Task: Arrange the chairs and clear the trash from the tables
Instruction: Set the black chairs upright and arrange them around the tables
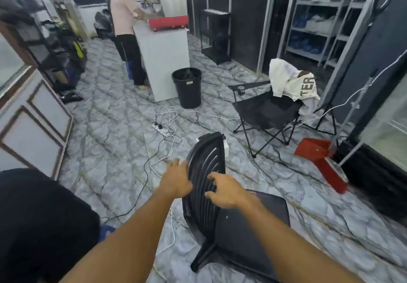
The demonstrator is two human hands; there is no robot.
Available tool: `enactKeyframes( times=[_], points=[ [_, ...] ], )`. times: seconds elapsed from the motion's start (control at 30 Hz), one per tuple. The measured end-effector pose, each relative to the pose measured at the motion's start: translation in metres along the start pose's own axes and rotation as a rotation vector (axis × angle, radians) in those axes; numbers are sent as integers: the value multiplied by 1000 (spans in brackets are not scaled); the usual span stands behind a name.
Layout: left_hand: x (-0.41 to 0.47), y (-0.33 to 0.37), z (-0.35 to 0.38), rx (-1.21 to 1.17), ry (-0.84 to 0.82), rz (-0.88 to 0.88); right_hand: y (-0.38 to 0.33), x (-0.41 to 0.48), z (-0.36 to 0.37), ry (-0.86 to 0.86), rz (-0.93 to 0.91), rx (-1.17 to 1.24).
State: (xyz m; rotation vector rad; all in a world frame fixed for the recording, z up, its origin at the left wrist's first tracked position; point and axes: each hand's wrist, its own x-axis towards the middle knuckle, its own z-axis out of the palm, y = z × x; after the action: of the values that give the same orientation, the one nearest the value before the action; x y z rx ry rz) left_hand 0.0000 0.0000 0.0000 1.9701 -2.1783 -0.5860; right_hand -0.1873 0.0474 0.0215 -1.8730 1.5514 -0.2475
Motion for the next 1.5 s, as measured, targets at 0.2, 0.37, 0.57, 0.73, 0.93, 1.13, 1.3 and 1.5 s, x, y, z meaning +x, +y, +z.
enactKeyframes(
  times=[0.2, 0.37, 0.57, 0.73, 0.93, 1.13, 1.3, 1.5],
  points=[
    [64, -40, -16, -127, -136, 166, -37, 80, 64, 41, 152, 34],
    [83, -27, -23, -123, -157, 328, -43, 99, 85, 103, 288, 113],
    [97, 21, -36, 204, -255, 608, 4, 22, 34, 97, 267, 151],
    [77, 159, -16, 475, -243, 1028, 79, -121, -40, 168, 328, 247],
    [-2, 312, 38, 554, -231, 1358, 131, -253, -54, 548, 575, 412],
    [-83, 356, 53, 593, -161, 1443, 153, -299, -32, 775, 832, 72],
    [-169, 363, 55, 585, -118, 1467, 152, -380, -7, 809, 772, 12],
    [-272, 379, 56, 519, -101, 1484, 123, -495, 5, 869, 713, -65]
  ],
)
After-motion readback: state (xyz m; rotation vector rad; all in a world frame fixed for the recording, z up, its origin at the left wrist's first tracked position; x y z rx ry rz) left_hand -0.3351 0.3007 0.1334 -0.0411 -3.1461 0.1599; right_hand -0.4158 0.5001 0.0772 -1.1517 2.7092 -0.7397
